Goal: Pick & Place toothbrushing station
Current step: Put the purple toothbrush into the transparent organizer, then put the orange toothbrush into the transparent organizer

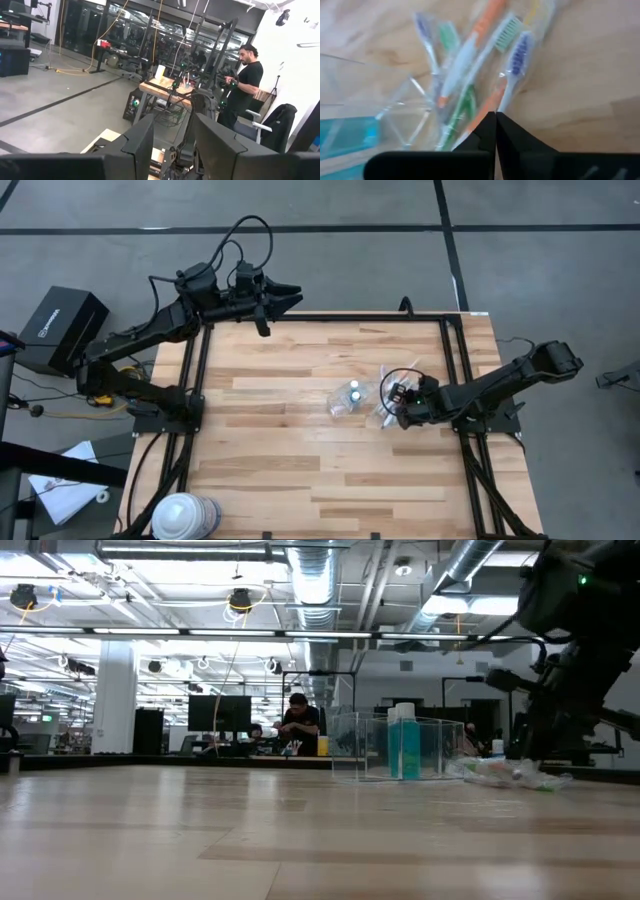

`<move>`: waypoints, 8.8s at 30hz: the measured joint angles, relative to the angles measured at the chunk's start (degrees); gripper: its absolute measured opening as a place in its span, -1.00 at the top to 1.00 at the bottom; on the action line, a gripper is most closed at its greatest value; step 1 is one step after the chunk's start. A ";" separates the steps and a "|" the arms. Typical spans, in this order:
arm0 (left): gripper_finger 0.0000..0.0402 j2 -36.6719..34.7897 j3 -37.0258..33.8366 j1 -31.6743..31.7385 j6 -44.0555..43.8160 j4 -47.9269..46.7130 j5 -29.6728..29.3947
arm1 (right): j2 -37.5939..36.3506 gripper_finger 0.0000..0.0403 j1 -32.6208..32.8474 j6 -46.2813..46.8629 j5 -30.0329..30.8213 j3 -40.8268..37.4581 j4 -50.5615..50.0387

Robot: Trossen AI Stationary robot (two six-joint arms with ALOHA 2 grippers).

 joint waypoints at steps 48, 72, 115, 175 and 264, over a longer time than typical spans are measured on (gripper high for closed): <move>0.32 0.00 0.02 -0.01 2.08 -0.42 0.47 | -8.28 1.00 -18.73 -70.07 19.65 18.67 15.26; 0.32 0.00 0.02 0.86 4.50 -0.53 0.89 | 4.40 1.00 -18.79 -71.92 16.12 18.53 22.05; 0.32 0.33 0.02 1.23 5.17 -2.33 0.83 | 6.02 0.88 0.00 -50.23 15.40 12.26 19.90; 0.32 0.50 -12.60 1.23 2.43 -3.67 0.83 | -7.38 0.12 6.14 -3.03 -6.57 12.26 -21.00; 0.32 0.50 -14.29 3.05 2.07 -4.02 0.84 | -7.38 1.00 -9.93 -11.21 -10.91 -5.29 16.00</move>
